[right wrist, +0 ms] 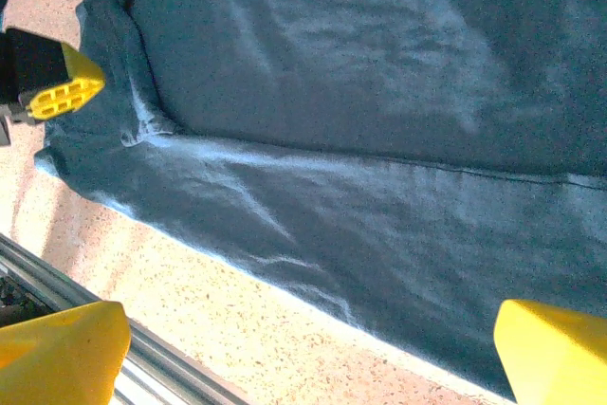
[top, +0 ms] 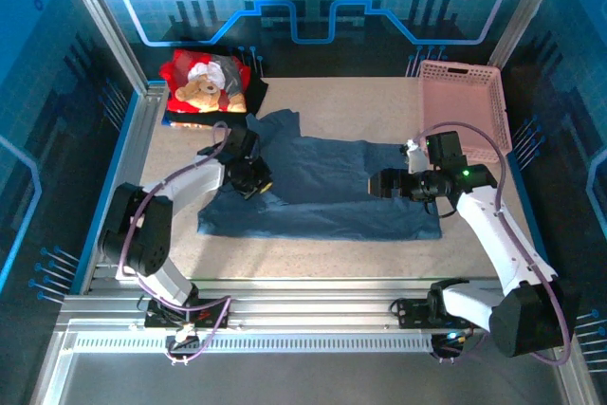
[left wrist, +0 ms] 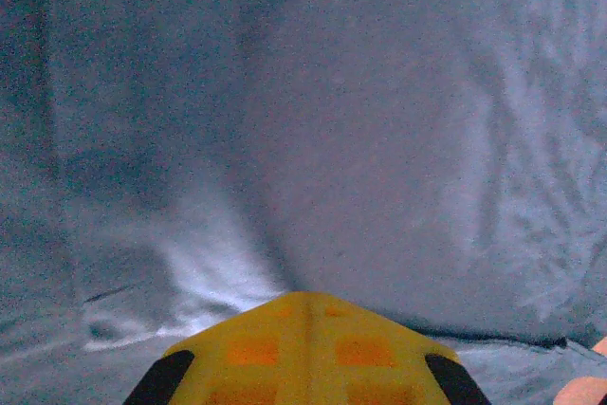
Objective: Fold and stack the t-shirts
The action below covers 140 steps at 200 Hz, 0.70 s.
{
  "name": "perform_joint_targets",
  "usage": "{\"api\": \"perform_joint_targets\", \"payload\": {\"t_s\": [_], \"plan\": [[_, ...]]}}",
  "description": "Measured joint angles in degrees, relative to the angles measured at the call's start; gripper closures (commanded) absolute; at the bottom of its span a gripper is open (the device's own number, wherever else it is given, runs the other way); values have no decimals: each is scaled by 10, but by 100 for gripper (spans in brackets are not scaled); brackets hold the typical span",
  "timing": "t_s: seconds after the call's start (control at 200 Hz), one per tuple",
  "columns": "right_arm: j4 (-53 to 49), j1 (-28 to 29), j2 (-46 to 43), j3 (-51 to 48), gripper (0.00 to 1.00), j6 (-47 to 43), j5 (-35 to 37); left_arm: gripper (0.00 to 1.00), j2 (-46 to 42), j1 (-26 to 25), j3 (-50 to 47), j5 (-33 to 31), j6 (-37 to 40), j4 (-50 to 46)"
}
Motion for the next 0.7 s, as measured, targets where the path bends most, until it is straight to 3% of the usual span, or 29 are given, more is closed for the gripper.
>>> {"api": "perform_joint_targets", "payload": {"t_s": [0.035,0.19,0.275,0.52,0.7], "plan": [[0,0,0,0,0,-2,-1,100,12,0,14,0,3,0],[-5,0,-2,0,0,-6,-1,62,13,0,13,5,-4,2],[-9,0,-9,0,0,-8,-1,51,-17,0,-30,10,-18,10],[-9,1,-32,0,0,-11,-16,46,-93,4,-177,21,-73,21],[-9,1,-34,0,0,-18,-24,48,-100,8,-198,23,-93,38]]}}
